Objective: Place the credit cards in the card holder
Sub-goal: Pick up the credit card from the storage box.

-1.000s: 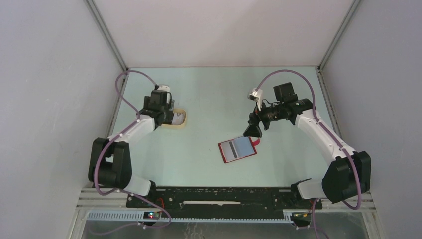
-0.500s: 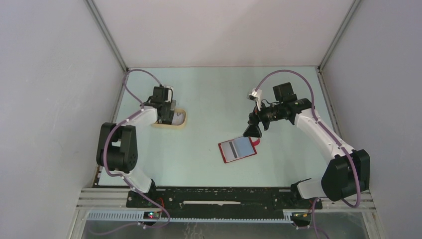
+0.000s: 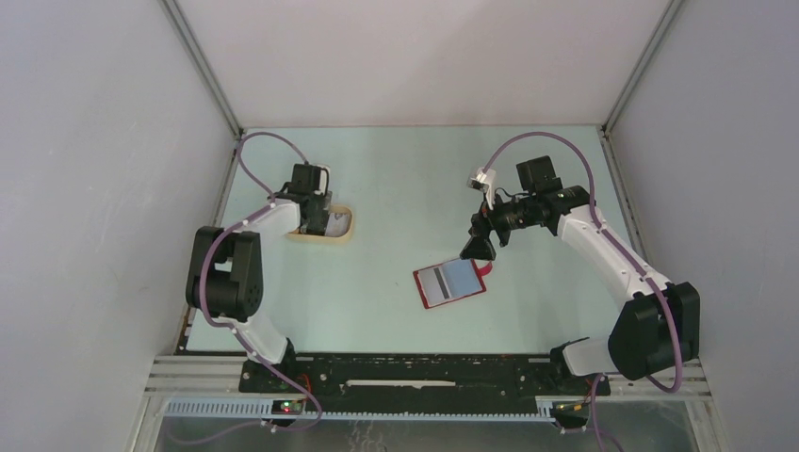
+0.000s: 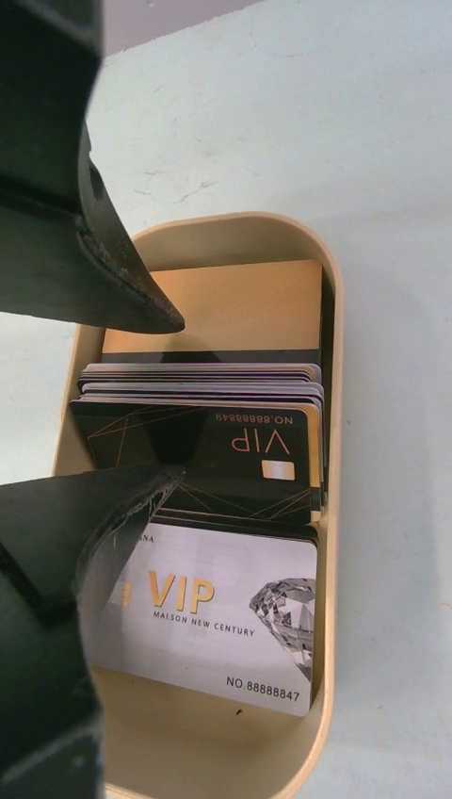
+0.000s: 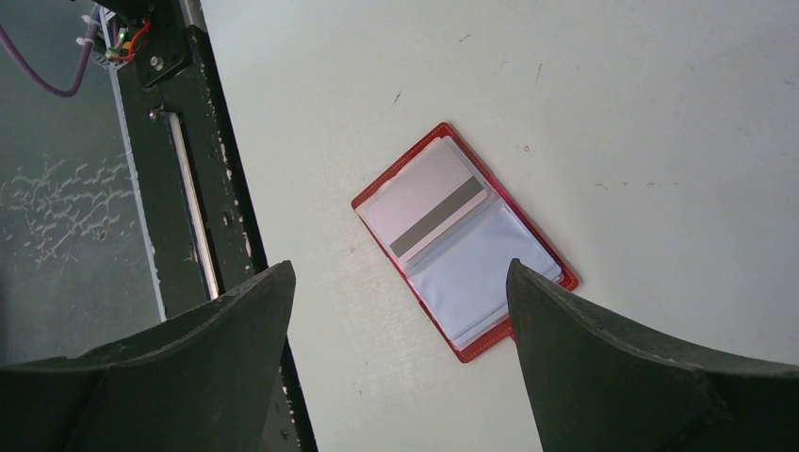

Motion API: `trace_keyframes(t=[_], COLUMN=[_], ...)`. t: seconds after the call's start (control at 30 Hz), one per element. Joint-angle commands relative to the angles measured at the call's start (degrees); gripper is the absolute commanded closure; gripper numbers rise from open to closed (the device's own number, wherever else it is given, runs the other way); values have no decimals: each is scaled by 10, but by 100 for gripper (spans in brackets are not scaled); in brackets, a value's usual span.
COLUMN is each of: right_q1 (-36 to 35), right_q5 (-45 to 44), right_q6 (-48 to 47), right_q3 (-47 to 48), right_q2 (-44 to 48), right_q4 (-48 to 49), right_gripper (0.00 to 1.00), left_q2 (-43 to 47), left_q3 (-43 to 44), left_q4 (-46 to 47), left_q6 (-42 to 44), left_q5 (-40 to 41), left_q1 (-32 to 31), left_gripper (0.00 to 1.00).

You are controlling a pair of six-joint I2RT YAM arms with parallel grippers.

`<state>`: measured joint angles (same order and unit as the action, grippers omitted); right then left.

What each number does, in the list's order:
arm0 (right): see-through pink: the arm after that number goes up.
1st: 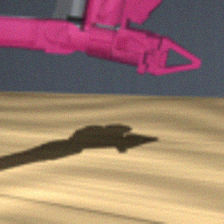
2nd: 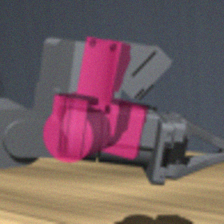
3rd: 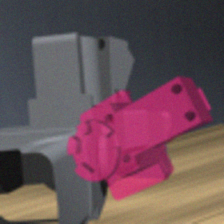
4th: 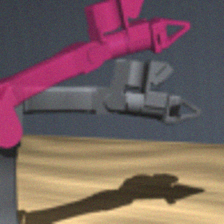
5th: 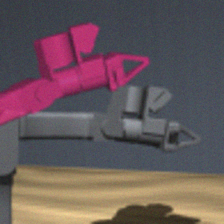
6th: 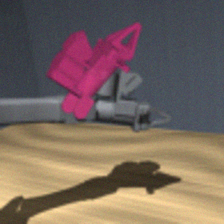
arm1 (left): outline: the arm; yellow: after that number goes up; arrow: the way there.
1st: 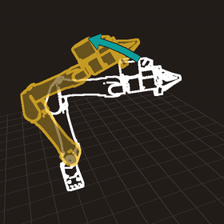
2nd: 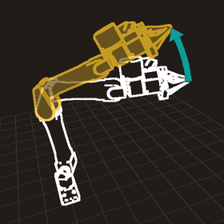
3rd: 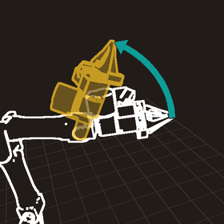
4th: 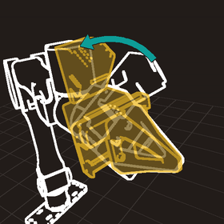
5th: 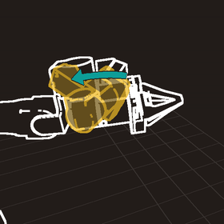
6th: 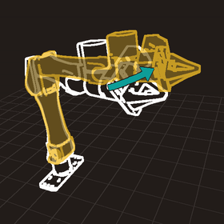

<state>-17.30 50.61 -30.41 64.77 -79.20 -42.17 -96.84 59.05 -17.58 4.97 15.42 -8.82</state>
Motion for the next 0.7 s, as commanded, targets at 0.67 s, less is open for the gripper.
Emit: trace_keyframes(t=[0.67], right_q1=[0], right_q5=[17], right_q6=[-10], right_q3=[7], right_q2=[5], right_q4=[-1], right_gripper=[8], left_q2=[39], left_q3=[17], left_q4=[3], left_q6=[-4], left_q5=[27], left_q1=[6], left_gripper=[49])
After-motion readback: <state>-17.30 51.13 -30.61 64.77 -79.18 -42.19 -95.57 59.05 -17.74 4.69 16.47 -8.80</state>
